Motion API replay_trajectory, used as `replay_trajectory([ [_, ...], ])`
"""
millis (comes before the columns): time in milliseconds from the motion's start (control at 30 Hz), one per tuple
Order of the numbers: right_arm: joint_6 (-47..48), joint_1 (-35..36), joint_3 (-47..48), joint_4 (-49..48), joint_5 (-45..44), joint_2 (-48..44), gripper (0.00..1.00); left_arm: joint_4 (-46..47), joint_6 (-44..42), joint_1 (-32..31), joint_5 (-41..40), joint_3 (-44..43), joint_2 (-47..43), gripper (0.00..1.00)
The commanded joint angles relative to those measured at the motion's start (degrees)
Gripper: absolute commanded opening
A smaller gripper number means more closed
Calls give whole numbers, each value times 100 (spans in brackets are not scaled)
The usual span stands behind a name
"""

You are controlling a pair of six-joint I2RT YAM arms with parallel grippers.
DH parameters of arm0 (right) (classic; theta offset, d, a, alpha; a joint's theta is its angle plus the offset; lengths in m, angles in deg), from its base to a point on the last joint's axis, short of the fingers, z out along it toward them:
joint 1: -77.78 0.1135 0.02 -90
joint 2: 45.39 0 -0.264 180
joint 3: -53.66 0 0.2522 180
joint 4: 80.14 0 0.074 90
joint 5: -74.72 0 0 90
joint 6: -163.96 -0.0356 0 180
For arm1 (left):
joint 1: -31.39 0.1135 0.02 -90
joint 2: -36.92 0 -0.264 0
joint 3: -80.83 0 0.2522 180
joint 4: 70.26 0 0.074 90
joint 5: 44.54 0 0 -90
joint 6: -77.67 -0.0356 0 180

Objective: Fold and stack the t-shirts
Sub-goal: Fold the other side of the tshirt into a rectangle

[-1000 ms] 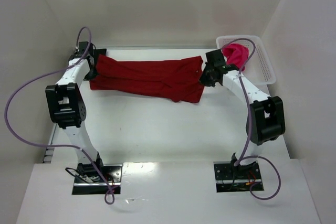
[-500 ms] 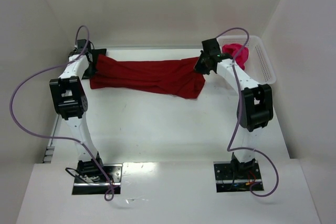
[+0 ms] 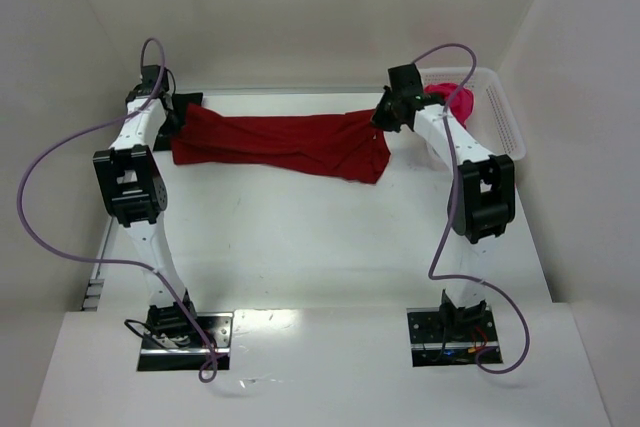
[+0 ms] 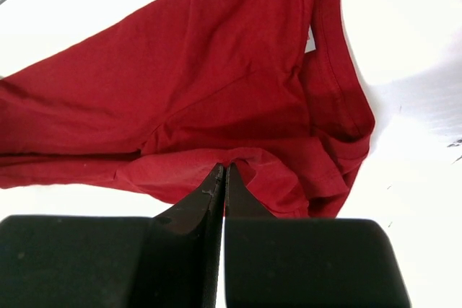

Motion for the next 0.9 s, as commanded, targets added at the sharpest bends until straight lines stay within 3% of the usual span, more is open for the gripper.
replay_trajectory([
  [0,121,-84,331,-174,6,-110,0,72,-119,34,49,-93,5,0],
  [133,173,-84,200,-60,58,-391,0,125,-119,34,-277,267,-426,0],
  [567,121,-137,-2190,89,533,-3054,0,292,-14,34,-524,2894,-2753,0],
  [867,-2,-84,-3130,406,1156,-4215,0,160,153,34,-524,3590,-3951,0],
])
